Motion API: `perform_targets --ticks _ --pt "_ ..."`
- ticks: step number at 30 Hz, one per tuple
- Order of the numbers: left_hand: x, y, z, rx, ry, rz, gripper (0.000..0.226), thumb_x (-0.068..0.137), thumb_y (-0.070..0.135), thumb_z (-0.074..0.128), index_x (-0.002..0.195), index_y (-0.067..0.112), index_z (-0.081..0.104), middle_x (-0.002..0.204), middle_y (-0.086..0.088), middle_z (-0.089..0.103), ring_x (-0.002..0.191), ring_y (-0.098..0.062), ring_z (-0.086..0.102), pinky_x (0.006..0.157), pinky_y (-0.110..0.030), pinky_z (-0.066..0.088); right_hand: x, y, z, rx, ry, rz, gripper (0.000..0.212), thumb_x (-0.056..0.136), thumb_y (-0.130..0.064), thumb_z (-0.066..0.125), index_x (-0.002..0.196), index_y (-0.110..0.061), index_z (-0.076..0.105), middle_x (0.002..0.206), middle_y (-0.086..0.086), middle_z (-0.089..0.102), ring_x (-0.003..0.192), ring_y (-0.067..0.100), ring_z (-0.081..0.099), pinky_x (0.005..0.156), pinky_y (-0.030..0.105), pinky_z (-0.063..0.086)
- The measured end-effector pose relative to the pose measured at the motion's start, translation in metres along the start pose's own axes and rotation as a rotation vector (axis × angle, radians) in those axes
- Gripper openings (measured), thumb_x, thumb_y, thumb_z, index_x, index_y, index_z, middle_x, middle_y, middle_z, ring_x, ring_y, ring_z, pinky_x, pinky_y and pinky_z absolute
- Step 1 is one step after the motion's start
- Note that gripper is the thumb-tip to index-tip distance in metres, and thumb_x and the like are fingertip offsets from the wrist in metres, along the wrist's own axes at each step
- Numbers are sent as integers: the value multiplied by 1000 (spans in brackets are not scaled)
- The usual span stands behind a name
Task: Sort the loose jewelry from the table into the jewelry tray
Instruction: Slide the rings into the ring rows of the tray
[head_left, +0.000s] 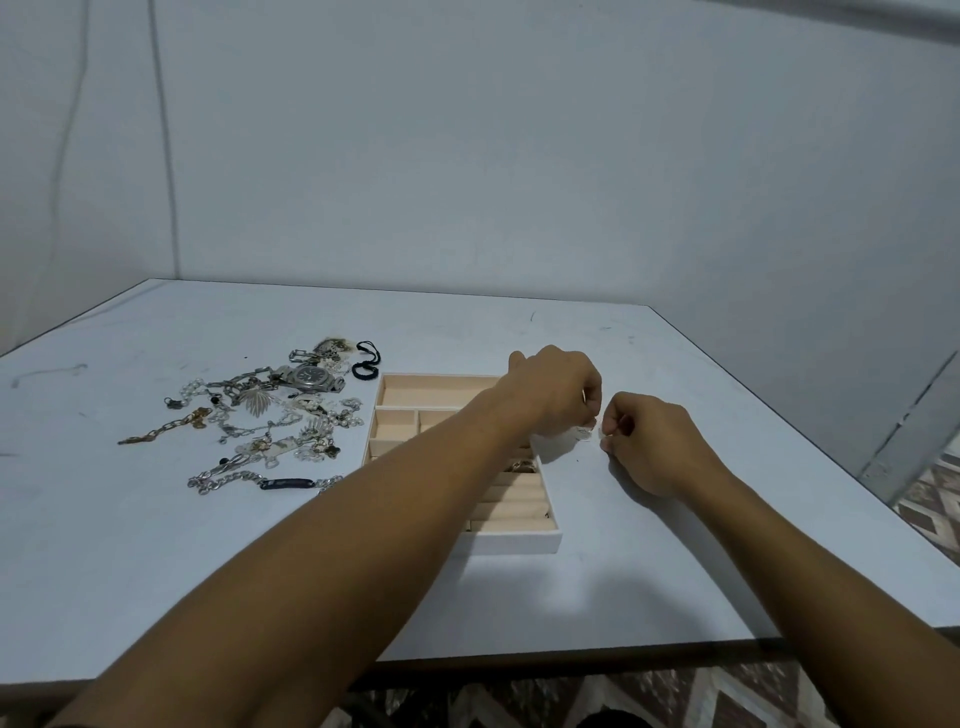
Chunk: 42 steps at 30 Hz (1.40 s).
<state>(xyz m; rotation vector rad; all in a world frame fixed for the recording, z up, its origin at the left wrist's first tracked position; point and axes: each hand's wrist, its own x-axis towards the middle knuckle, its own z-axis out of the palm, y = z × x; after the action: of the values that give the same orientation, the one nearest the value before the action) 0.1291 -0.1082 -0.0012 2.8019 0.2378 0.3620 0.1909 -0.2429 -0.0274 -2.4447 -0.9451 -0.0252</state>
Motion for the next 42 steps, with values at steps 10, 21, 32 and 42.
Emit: perform_targets --ticks 10,21,32,42 --pt "-54 -30 -35 -237 128 -118 6 81 22 71 85 26 74 78 12 69 86 -10 64 90 -36 49 -21 -24 -7 259 -22 -42 14 86 -3 61 78 -12 68 65 -4 69 56 -3 61 51 2 39" --pt "-122 -51 -47 -289 222 -161 5 79 24 76 80 29 74 71 15 70 68 6 62 63 -2 39 -45 -55 -18 408 -52 -143 14 89 -8 63 82 -20 68 73 -3 72 65 0 66 58 2 41" --pt "-144 -47 -31 -230 217 -147 7 78 32 76 84 29 76 70 8 73 67 -2 64 57 -4 39 -55 -63 -12 378 -66 -193 18 87 -9 65 77 -24 67 72 -5 72 68 4 65 59 5 42" --pt "-141 -49 -23 -123 227 -40 10 80 37 74 89 32 76 78 13 73 70 2 61 66 -7 40 -56 -58 -12 380 -72 -187 19 88 -9 65 77 -25 67 74 -5 71 70 3 68 60 5 43"
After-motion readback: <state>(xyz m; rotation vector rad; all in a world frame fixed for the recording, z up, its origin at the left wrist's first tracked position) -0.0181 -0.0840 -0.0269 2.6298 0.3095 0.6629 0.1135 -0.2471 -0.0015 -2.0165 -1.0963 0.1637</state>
